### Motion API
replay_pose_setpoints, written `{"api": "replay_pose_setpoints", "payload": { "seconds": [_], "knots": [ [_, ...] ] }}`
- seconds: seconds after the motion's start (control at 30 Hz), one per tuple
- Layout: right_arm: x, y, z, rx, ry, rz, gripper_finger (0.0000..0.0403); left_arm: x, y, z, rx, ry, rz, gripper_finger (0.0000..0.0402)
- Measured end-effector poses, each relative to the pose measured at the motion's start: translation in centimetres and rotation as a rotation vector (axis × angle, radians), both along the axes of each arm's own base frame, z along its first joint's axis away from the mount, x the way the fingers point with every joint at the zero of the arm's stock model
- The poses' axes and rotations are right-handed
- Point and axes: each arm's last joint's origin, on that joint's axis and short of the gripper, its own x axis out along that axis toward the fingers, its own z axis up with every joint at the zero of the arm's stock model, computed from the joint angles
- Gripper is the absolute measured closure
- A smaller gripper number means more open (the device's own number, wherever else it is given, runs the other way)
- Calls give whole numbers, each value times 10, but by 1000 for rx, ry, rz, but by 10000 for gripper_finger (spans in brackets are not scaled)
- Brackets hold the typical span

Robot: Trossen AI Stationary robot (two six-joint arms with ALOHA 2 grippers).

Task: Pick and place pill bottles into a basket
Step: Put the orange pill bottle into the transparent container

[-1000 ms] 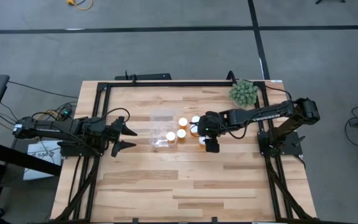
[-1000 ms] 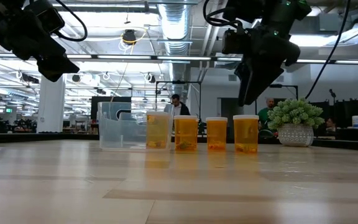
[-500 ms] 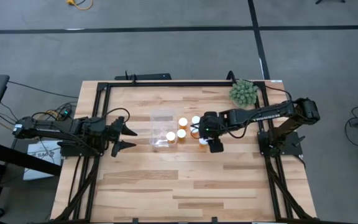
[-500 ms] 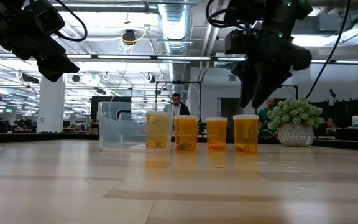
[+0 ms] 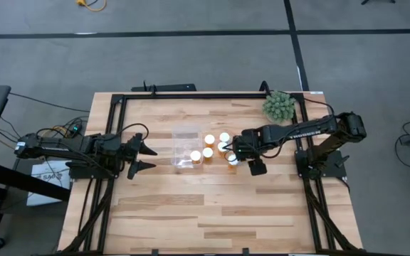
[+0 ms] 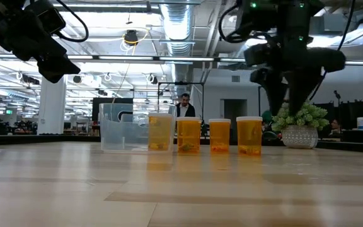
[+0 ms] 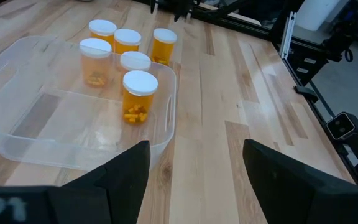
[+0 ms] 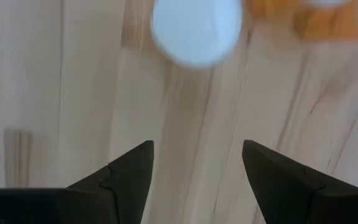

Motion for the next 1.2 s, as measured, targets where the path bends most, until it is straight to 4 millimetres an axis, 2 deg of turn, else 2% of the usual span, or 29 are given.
{"api": "replay_pose_setpoints", "payload": {
  "seconds": [0.13,0.37,0.6,0.83,0.97,1.2],
  "knots": [
    [-6,-4,-8,19,30,-95,163,0,0,0,0,0,1,154],
    [-26,-4,-40,89,-17,-259,163,0,0,0,1,-4,2,154],
    [-47,11,-68,128,-178,-319,163,0,0,1,6,-6,4,154],
    [-70,24,-101,81,-350,-433,163,0,0,1,7,-8,5,154],
    [-77,33,-109,26,-446,-491,163,0,0,1,0,-7,11,154],
    [-84,42,-117,24,-565,-475,163,0,1,1,4,-8,29,154]
  ]
}}
